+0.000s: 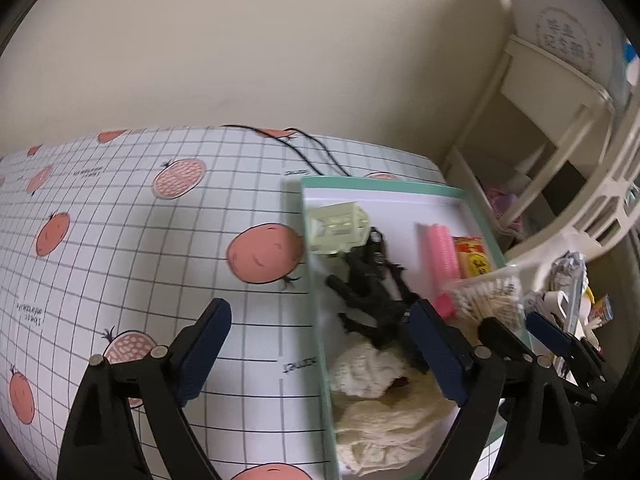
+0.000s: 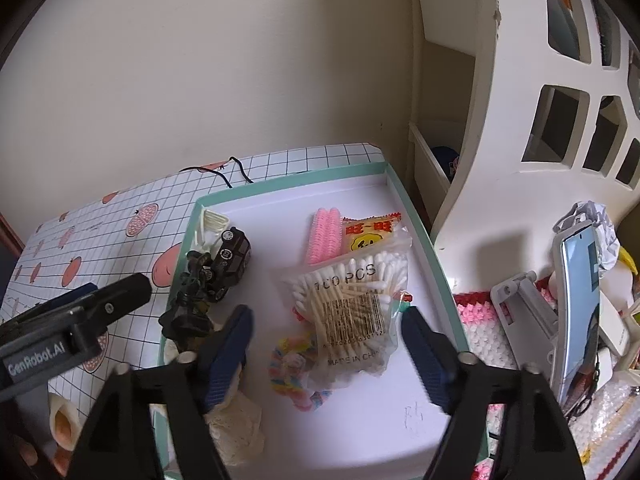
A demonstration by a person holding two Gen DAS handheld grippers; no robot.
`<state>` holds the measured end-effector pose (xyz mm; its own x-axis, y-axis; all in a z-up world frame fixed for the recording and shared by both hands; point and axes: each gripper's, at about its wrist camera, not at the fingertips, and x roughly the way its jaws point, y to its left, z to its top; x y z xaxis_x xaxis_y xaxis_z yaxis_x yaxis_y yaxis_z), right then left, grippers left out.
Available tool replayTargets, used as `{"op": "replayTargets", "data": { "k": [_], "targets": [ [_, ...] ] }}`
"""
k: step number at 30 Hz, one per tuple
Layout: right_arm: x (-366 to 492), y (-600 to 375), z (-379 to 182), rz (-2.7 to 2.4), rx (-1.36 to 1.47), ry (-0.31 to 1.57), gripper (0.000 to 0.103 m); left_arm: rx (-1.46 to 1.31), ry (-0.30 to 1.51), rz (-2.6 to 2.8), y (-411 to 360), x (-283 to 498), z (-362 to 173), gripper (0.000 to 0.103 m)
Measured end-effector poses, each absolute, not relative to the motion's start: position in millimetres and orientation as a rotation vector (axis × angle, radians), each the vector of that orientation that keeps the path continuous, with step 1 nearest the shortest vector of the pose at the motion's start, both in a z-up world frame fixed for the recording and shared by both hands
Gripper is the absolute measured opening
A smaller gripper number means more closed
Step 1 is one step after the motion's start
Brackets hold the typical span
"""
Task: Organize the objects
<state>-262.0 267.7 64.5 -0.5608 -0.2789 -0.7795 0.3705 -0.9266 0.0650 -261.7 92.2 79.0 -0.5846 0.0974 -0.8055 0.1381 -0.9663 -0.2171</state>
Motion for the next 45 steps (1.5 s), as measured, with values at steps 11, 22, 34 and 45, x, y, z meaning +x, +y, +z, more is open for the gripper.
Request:
{"op": "replayTargets", "data": {
  "k": [11,22,34,45],
  "targets": [
    [-260.9,264.0,63.1,-2.48,1.206,0.147,0.103,1.392,0.398,-2.644,64.5,-260.4,67.8,0.103],
    [-259.3,259.5,59.9,-2.474,1.204,0.166,0.103,1.393,0.372,-2.61,57.1,-257.2,58.0,0.103],
    [-228.9,252.5,80.4,-2.477,1.177,0.192,0.103,1.248,0.331,-2.643,44.1,-220.2,87.1,0.103],
    [-178.5,259.2,102.7,-2.47,1.134,0.199,0.103,1.174,0.353,-2.627,28.1,-158.7,107.6,0.103]
  ]
}}
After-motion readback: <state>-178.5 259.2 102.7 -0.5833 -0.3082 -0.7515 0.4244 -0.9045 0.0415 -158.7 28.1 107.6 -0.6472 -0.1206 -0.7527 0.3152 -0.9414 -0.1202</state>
